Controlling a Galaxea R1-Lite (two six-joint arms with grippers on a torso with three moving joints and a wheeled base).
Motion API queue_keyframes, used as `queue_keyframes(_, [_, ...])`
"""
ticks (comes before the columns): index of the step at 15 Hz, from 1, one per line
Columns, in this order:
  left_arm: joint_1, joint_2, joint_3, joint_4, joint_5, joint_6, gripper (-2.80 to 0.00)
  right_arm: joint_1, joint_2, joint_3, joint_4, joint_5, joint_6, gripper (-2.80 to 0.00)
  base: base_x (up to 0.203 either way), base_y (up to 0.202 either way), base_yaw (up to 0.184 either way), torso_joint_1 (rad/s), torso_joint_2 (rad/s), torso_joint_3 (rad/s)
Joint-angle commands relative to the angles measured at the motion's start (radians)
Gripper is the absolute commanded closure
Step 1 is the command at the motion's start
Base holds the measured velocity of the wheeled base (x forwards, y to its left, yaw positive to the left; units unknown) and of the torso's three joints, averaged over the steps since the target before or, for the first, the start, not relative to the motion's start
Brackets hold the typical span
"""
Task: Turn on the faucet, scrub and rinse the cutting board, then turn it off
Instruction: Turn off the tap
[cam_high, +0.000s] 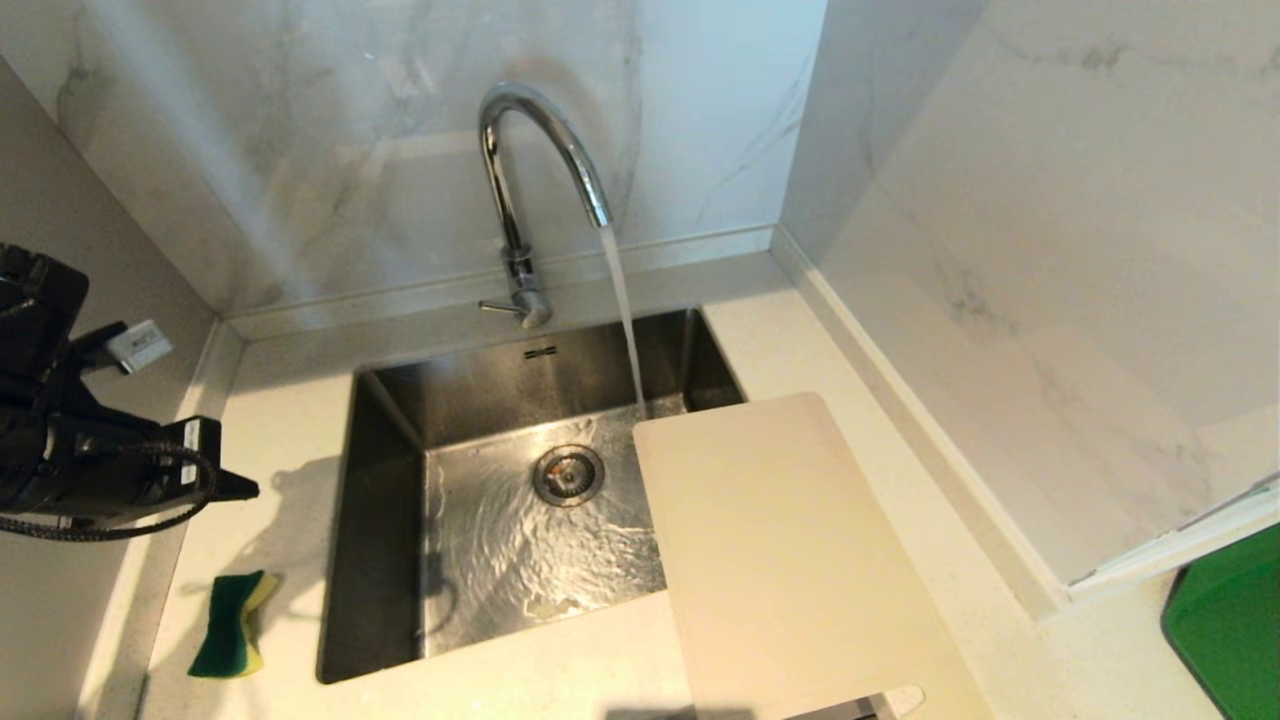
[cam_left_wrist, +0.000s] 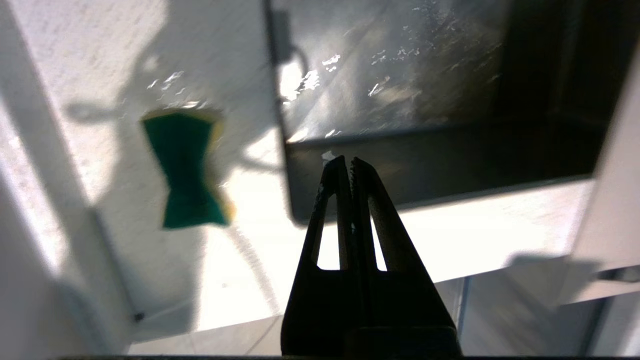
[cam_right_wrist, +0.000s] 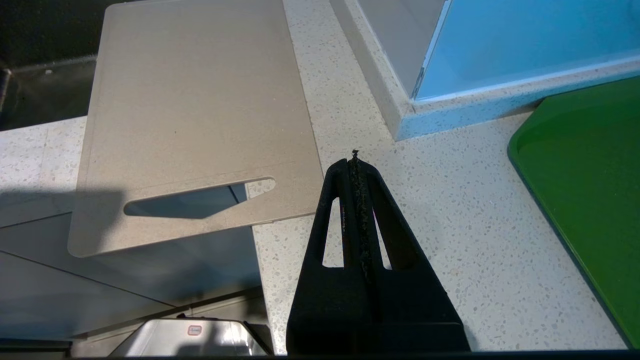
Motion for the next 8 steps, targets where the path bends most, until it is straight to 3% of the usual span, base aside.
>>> queue_keyframes(1, [-0.051, -0.006, -0.077, -0.006, -0.043, -0.053, 0.00, 0.000, 0.000, 0.001, 0.000, 0.001, 0.000, 0.00, 0.000, 0.000, 0.000, 0.000, 0.00, 0.000])
queue_keyframes(3, [-0.079, 0.006, -0.148, -0.025, -0.140, -0.128, 0.00, 0.001, 0.000, 0.002, 0.000, 0.000, 0.000, 0.00, 0.000, 0.000, 0.000, 0.000, 0.00, 0.000])
queue_keyframes(8, [-0.179, 0.037, -0.162, -0.386, -0.160, -0.245, 0.00, 0.001, 0.001, 0.002, 0.000, 0.000, 0.000, 0.00, 0.000, 0.000, 0.000, 0.000, 0.00, 0.000])
